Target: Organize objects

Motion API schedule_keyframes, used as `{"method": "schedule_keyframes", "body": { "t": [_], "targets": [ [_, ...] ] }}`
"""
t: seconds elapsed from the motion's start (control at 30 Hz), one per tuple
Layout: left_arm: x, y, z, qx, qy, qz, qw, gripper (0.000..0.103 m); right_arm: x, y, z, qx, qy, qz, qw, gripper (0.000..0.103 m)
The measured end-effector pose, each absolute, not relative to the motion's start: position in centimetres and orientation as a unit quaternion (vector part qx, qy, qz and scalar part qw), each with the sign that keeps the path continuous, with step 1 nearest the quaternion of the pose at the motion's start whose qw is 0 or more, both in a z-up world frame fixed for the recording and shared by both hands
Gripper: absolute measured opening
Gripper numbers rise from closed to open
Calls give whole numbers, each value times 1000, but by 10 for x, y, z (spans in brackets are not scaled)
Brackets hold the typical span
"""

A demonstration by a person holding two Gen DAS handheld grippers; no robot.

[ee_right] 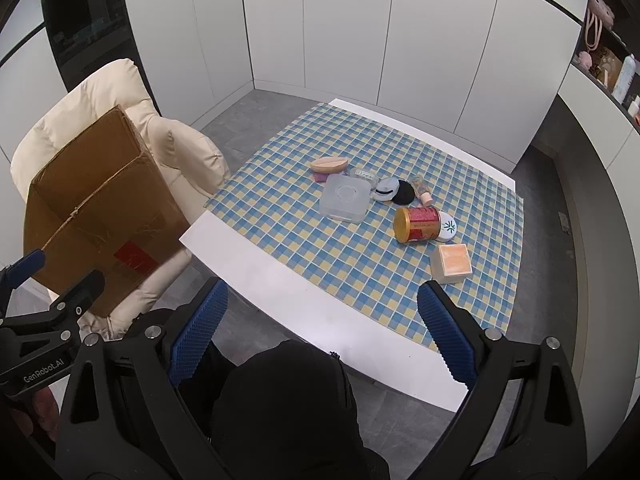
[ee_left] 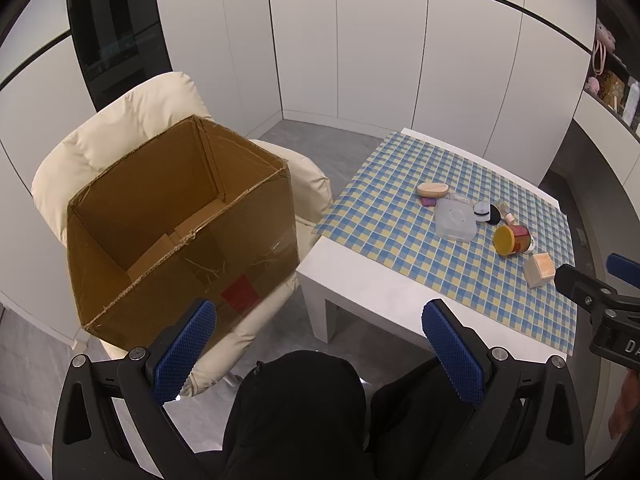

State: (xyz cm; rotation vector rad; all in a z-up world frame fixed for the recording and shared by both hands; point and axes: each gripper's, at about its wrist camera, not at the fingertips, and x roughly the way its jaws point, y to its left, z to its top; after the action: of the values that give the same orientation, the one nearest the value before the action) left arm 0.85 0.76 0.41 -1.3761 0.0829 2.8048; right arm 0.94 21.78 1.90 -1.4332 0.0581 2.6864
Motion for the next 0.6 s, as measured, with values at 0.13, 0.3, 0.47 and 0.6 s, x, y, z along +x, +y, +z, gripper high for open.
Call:
{"method": "schedule_keyframes", "body": {
  "t": [0.13, 0.3, 0.47, 0.6],
  "targets": [
    [8, 7, 4, -441, 26, 897, 8, 103, 10, 220, 22, -463, 20, 884, 52, 103],
    [9, 8, 3, -442, 27, 897, 9, 103, 10, 220, 22, -465, 21, 884, 48, 103],
    [9, 8, 5, -438, 26, 899, 8, 103, 11, 219, 24, -462, 19, 885, 50, 103],
    [8, 7, 3, -442, 26, 897, 6, 103, 12, 218, 25, -461, 17, 886, 51, 103]
  ]
}}
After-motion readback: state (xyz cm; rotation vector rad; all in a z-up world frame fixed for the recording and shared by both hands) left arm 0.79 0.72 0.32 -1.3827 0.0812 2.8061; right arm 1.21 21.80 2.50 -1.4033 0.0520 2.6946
